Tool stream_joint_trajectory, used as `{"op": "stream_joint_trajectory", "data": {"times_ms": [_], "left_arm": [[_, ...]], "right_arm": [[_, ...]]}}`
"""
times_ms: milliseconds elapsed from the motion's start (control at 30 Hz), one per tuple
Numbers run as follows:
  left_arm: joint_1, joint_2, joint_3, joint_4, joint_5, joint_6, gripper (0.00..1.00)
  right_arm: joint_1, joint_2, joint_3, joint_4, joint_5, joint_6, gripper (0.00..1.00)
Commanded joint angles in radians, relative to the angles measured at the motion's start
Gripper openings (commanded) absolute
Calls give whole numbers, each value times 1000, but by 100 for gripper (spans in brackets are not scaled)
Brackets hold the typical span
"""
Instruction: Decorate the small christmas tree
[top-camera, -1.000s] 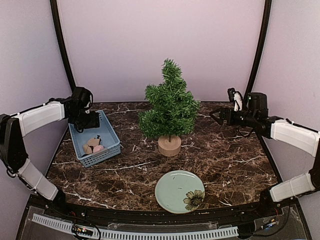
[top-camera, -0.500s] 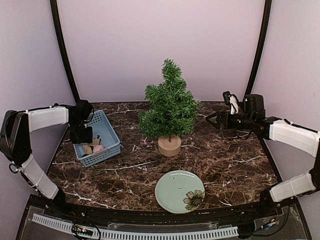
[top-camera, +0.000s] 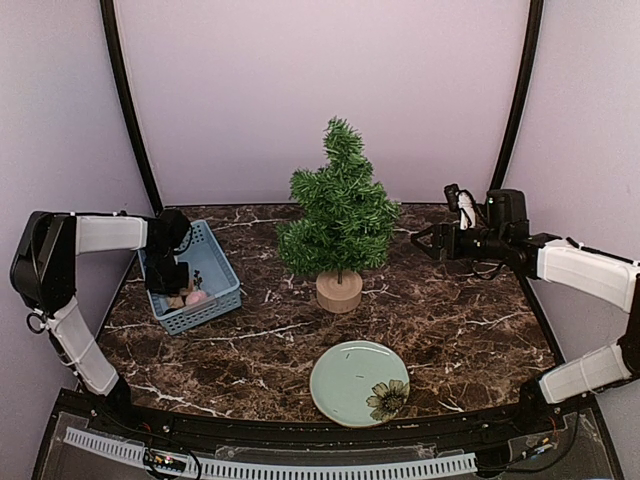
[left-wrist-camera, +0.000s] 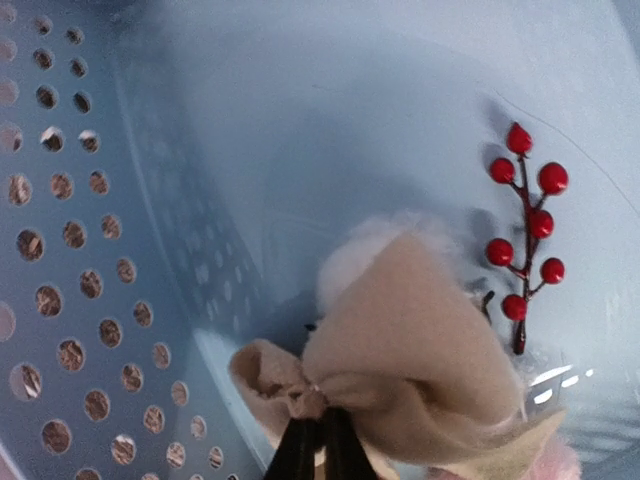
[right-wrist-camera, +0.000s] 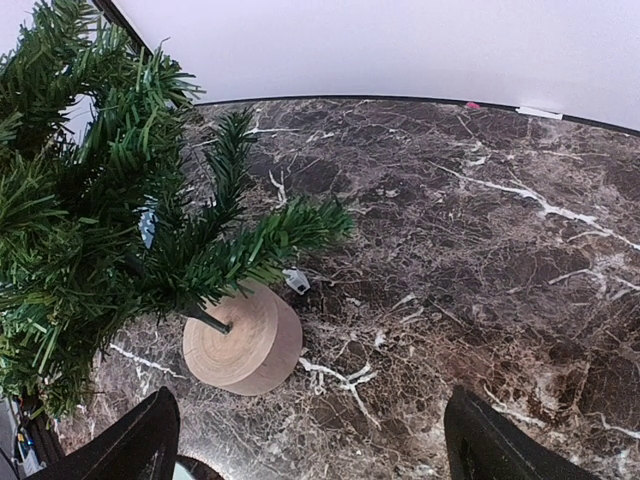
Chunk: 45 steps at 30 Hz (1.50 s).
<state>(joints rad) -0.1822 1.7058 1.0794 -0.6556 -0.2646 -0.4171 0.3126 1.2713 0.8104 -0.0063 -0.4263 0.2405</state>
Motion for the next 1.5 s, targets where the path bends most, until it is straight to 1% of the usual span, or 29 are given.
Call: {"op": "stream_joint_trajectory", "data": {"times_ms": [0, 233, 433, 533, 633, 700, 767, 867, 900, 1000, 1100, 1267, 1367, 1400, 1433, 1467], "left_arm": [[3, -26, 30, 6, 30, 18, 0], [-8, -156, 79, -2, 22, 83, 0], [-51, -218, 143, 0, 40, 215, 0], [-98, -197, 168, -11, 77, 300, 0], [-158, -136, 203, -43, 44, 392, 0], [-200, -95, 230, -59, 14, 408, 0], [-220, -86, 236, -42, 31, 411, 0], [-226, -138, 223, 12, 65, 411, 0], [-227, -158, 217, 26, 93, 439, 0], [-244, -283, 171, 112, 159, 497, 0], [-305, -406, 145, 177, 243, 552, 0], [-413, -503, 155, 255, 348, 674, 0], [-513, -542, 128, 307, 335, 764, 0], [-559, -546, 120, 335, 309, 812, 0], [-579, -548, 102, 372, 293, 861, 0], [-616, -547, 90, 389, 236, 886, 0]], "right_arm": [[4, 2, 4, 30, -7, -10, 93], [5, 3, 11, 33, -8, -6, 93], [8, -4, 10, 46, -10, 3, 93], [8, -7, 12, 46, -12, 4, 93], [9, -10, 12, 47, -9, 5, 93], [11, -16, 11, 46, -9, 7, 93], [13, -23, 8, 44, -6, 11, 93], [14, -38, 0, 42, 1, 10, 93], [13, -43, -2, 42, 3, 7, 93], [14, -49, -1, 45, 1, 1, 93], [14, -51, 0, 61, -9, 6, 93], [16, -67, -9, 93, -26, 21, 93], [16, -79, -12, 91, -23, 21, 93], [16, -84, -15, 91, -23, 21, 93], [16, -88, -19, 92, -22, 23, 93], [15, -90, -21, 94, -22, 24, 93]]}}
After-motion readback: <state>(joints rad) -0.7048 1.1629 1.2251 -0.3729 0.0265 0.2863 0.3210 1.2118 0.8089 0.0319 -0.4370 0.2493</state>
